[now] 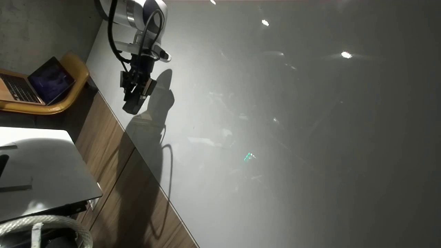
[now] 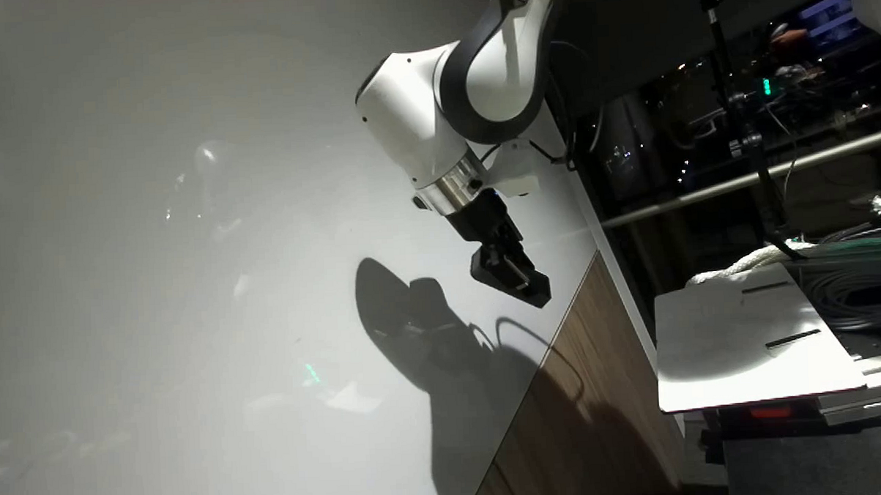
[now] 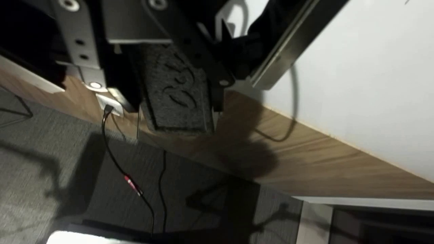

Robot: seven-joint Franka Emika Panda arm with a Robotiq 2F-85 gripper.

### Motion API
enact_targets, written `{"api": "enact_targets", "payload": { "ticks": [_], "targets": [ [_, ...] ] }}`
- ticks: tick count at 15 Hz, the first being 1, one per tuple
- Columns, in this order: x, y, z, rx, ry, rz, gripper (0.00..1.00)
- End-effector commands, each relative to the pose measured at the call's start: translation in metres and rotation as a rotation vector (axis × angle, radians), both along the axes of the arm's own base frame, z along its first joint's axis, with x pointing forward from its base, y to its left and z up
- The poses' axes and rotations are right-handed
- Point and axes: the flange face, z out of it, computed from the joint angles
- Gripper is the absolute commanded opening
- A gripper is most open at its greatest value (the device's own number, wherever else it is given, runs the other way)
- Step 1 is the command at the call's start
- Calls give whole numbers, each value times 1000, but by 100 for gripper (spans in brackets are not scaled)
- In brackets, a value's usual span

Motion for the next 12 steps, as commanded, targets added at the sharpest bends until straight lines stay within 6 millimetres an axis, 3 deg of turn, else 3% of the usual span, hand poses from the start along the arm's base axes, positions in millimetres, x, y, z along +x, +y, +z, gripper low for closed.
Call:
{"api": "enact_targets", "payload": {
  "ticks": [1, 7, 12],
  "targets": [
    [-33, -12, -17, -15, 95, -32, 30],
    [-75, -48, -78, -15, 268, -92, 30],
    [-91, -92, -121, 47, 423, -149, 30]
  ]
}}
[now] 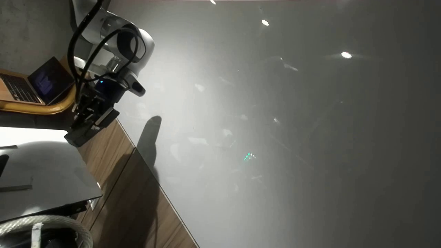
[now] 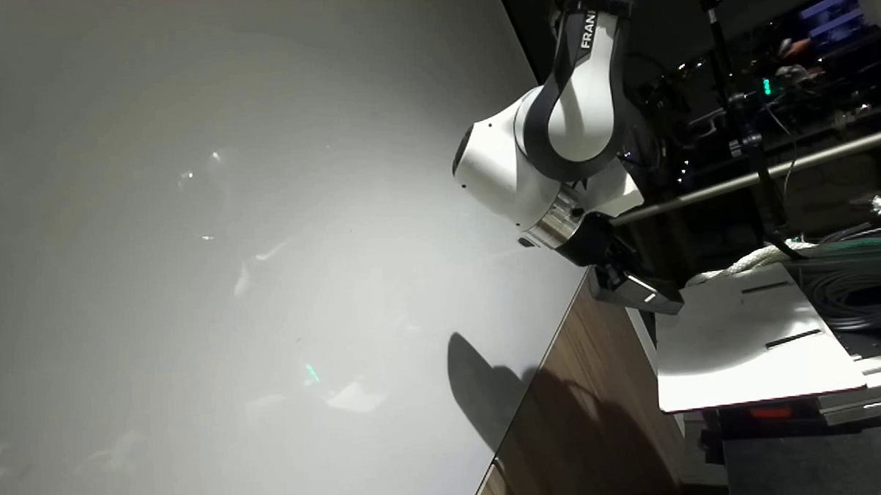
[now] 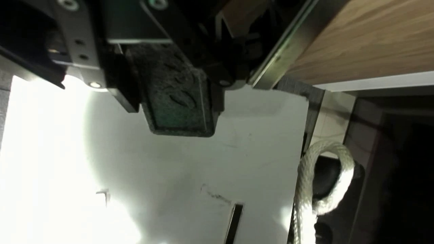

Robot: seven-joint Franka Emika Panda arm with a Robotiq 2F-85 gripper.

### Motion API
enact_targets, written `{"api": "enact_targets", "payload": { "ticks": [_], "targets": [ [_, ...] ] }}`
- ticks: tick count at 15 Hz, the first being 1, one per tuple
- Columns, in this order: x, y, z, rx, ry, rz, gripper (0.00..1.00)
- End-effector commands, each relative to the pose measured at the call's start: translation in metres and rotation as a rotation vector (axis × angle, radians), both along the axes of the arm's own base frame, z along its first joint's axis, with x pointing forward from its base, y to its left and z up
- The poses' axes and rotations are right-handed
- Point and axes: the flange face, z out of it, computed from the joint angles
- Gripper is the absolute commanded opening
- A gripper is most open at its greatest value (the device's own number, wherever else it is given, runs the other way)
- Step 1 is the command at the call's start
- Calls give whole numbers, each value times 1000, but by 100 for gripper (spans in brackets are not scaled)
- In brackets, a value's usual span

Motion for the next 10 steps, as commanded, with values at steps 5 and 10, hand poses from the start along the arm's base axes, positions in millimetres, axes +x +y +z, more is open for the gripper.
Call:
{"api": "enact_targets", "payload": {
  "ticks": [5, 10],
  "targets": [
    [-5, -56, -68, 168, 245, -85, 30],
    [1, -59, -92, 214, 316, -107, 30]
  ]
}}
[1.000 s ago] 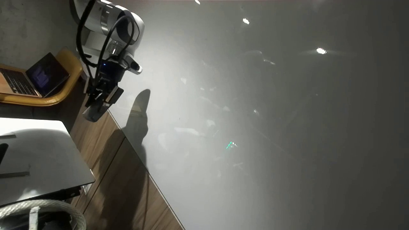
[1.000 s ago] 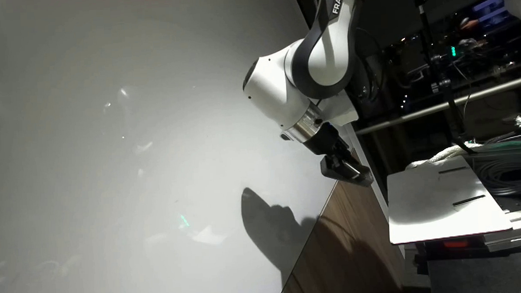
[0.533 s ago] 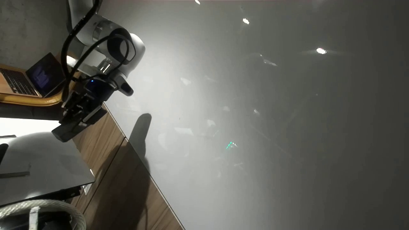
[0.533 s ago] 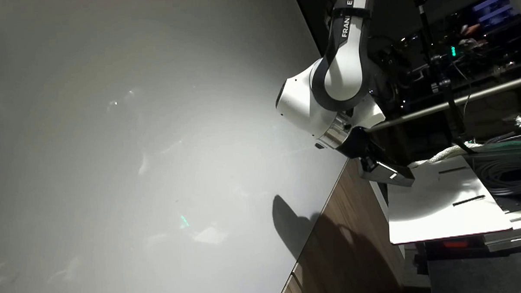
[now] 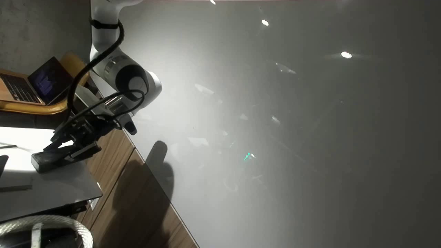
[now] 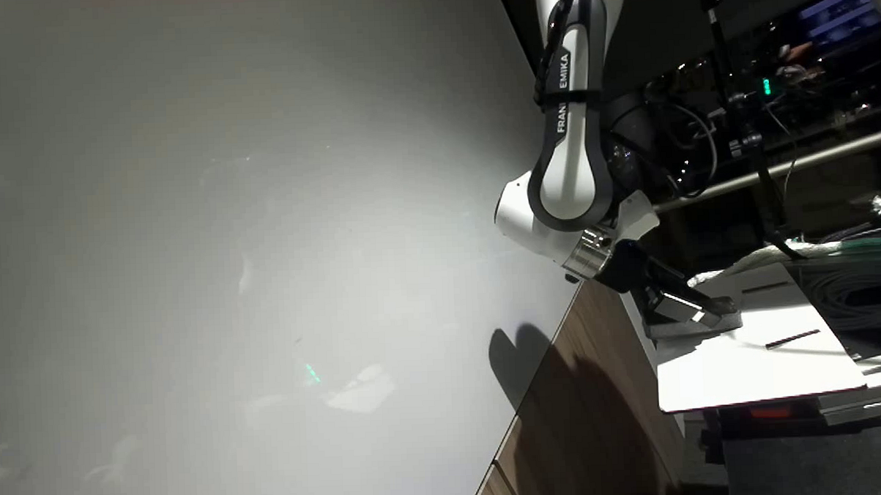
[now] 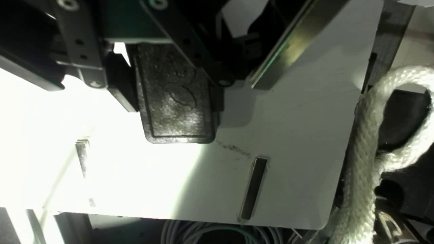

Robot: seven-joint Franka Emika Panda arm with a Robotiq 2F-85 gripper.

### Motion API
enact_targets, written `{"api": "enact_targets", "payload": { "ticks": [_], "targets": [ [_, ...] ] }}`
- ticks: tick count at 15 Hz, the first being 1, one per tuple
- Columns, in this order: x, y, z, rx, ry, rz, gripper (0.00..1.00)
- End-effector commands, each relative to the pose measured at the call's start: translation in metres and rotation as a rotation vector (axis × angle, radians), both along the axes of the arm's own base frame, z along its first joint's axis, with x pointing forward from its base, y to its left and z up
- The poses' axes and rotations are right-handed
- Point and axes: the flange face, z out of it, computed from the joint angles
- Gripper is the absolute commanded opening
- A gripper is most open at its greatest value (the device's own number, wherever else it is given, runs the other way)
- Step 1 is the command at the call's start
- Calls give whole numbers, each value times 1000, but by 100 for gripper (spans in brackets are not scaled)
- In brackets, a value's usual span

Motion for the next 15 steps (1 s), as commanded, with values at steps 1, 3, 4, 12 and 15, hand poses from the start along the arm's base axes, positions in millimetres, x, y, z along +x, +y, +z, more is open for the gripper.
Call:
{"api": "enact_targets", "payload": {
  "ticks": [1, 3, 4, 12, 15],
  "targets": [
    [11, 2, -10, 43, 46, -11, 30],
    [13, 5, -10, 44, 55, -7, 30],
    [14, 6, -11, 44, 59, -6, 30],
    [25, 7, -9, 34, 53, -8, 30],
    [33, 8, -3, 37, 34, -12, 30]
  ]
}}
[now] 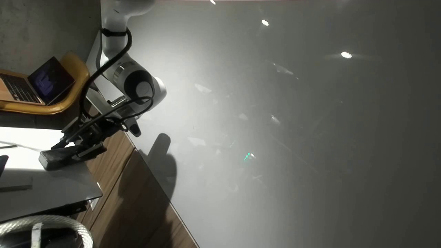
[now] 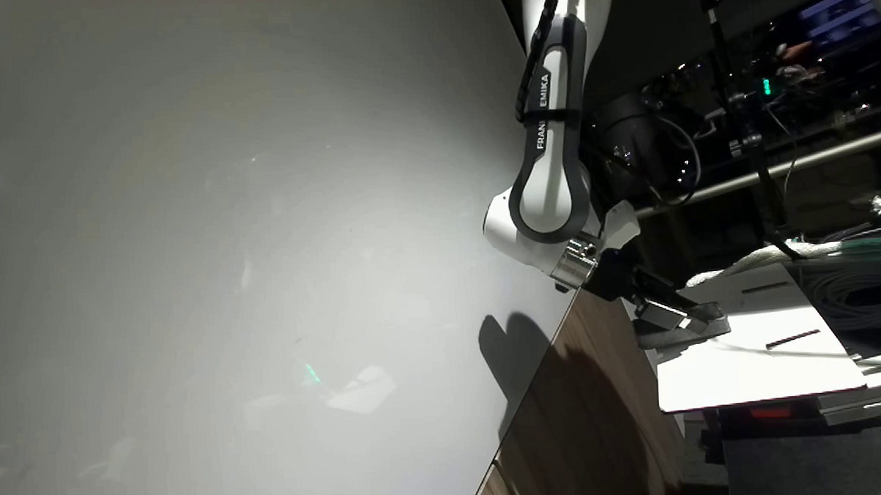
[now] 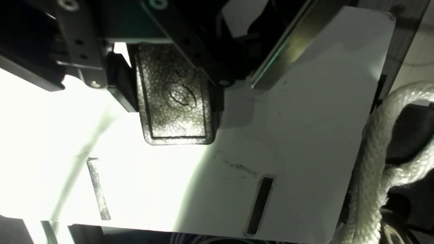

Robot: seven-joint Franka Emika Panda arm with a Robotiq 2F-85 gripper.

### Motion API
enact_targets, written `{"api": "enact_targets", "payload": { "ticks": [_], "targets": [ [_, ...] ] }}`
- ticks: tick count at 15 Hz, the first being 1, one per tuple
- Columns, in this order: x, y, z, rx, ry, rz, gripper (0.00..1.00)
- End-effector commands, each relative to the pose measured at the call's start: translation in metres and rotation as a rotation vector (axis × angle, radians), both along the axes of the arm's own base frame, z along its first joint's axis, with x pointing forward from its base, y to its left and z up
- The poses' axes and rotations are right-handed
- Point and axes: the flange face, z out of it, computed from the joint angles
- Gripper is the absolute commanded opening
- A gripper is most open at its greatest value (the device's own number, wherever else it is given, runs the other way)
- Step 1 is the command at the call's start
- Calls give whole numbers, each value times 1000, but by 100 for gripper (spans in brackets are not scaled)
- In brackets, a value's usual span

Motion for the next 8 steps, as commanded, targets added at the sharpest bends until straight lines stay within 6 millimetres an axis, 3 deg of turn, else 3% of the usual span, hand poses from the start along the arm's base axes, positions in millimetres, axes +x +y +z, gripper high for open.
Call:
{"api": "enact_targets", "payload": {
  "ticks": [1, 8],
  "targets": [
    [15, 3, 5, 17, -10, -11, 30],
    [21, 5, -2, 18, -11, -14, 30]
  ]
}}
